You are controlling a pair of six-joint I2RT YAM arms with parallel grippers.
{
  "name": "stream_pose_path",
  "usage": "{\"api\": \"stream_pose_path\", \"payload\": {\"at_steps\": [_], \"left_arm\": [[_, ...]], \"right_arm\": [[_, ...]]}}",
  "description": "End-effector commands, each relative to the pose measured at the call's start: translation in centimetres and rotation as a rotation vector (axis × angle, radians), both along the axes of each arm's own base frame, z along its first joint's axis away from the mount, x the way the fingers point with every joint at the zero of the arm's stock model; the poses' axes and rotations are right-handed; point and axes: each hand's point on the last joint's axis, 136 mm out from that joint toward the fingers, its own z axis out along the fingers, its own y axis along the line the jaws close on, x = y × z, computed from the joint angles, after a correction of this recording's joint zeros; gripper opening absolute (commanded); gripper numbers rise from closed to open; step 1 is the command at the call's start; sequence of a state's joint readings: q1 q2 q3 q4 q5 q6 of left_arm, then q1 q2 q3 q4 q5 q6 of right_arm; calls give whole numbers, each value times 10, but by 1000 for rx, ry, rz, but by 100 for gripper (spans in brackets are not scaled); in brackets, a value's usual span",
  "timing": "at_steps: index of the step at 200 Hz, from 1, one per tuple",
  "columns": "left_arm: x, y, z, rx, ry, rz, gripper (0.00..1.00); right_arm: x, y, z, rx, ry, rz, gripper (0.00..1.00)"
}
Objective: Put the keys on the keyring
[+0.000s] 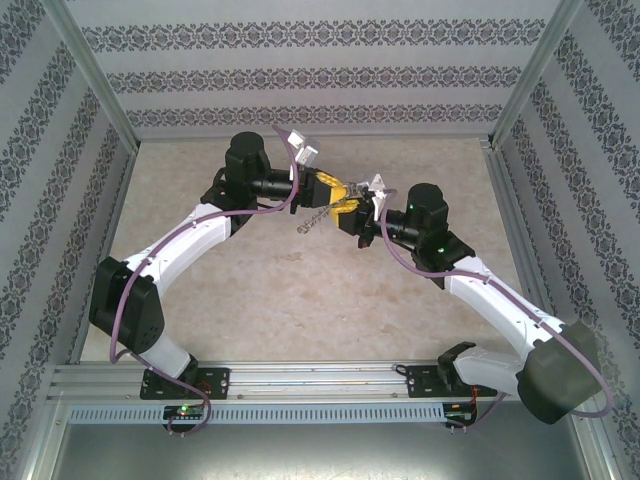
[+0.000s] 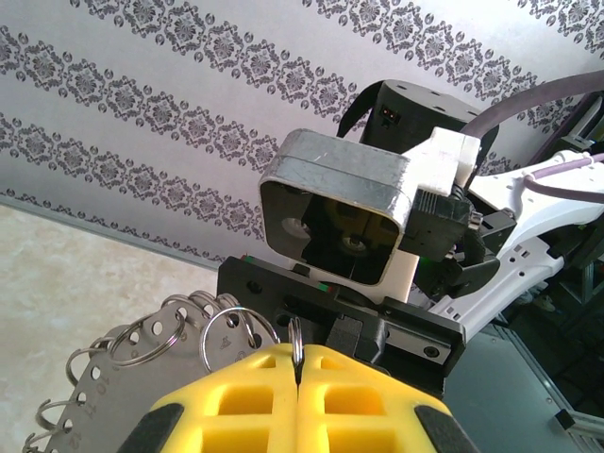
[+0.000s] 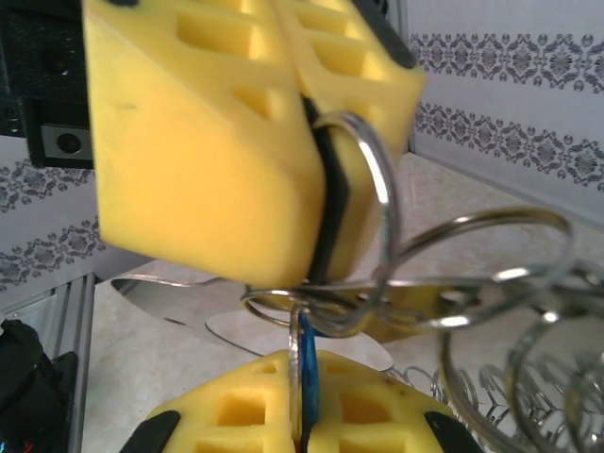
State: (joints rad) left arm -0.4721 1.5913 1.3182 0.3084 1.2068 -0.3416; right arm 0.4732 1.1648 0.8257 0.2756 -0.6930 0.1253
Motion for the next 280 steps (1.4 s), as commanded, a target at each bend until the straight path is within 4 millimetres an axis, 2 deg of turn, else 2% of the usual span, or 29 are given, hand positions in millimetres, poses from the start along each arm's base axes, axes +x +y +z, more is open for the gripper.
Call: {"api": "stream_pose_path", "payload": {"at_steps": [1,32,68,94,105,113,133,155,186,232,280], "left_arm": [[-15,-2,20,-42,-102,-26,0],[-15,0,15,-21,-115,-7,0],[-16,0,16,-24,-114,-5,0],[-15,0,16,-26,-115,1,0],[-15,0,16,-26,-118,4,0],[-14,0,15,-25,-118,7,0],[-14,0,13,-23,-114,7,0],[-13,0,11,-26,-107,11,0],[-11,-1,9,-32,-99,17,0],[-9,-2,8,-34,-88,21,0],[-8,-2,12,-46,-86,15,0]], "right_arm": [[5,-9,17,23,-39,-54,0],[3,-14,25,42,-43,-67,0],[-1,-6,23,45,-20,-13,0],[-3,-10,18,40,-8,-22,35],[-4,-14,15,36,-1,-26,43],[-6,-18,15,40,4,-28,45],[-11,-30,19,64,11,-32,46],[-17,-38,33,101,-2,-34,45],[-9,-46,55,176,10,-85,43],[0,-41,81,281,101,-44,40],[1,-38,82,295,132,-12,38]]}}
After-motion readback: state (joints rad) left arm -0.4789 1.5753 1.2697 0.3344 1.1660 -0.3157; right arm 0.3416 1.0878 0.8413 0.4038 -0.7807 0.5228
